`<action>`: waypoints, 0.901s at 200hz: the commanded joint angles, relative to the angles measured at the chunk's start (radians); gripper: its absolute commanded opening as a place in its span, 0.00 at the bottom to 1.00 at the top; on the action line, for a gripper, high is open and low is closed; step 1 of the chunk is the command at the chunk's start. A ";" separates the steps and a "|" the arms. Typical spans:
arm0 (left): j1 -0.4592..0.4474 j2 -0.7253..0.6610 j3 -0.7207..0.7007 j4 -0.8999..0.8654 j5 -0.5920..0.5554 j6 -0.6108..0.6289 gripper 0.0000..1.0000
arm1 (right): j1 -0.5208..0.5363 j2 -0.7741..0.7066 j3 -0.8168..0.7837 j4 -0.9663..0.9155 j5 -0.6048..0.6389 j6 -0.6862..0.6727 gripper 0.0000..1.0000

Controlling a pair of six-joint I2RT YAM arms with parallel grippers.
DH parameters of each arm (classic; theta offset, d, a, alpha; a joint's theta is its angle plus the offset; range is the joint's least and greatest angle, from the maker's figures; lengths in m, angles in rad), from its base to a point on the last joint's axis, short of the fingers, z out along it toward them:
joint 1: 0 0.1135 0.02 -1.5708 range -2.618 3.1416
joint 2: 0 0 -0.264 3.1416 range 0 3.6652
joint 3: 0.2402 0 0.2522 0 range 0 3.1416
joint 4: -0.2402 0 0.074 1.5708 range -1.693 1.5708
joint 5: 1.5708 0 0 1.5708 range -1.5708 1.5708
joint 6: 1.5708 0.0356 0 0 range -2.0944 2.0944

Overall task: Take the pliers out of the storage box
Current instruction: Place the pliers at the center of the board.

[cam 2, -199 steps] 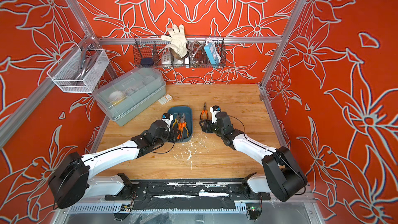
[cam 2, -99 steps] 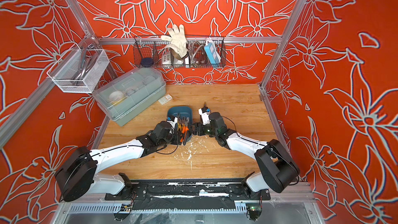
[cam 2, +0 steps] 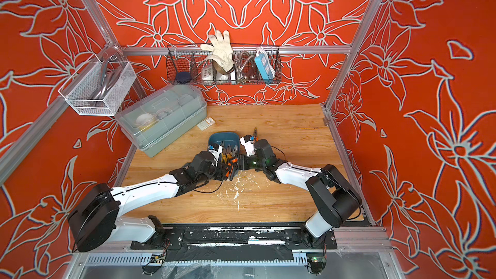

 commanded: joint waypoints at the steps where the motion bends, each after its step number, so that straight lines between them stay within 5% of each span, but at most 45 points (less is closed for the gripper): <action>1: -0.006 -0.045 0.007 0.079 -0.004 0.011 0.00 | 0.009 0.028 0.031 0.021 -0.021 0.005 0.51; 47: -0.007 -0.048 0.003 0.090 0.010 0.001 0.00 | 0.020 0.060 0.049 0.023 -0.042 0.009 0.43; 117: -0.006 -0.071 0.000 0.062 -0.045 0.012 0.00 | 0.028 0.070 0.057 0.017 -0.038 0.005 0.02; 180: -0.006 -0.122 -0.023 0.023 -0.197 -0.023 0.48 | 0.028 0.044 0.042 0.001 0.001 -0.016 0.00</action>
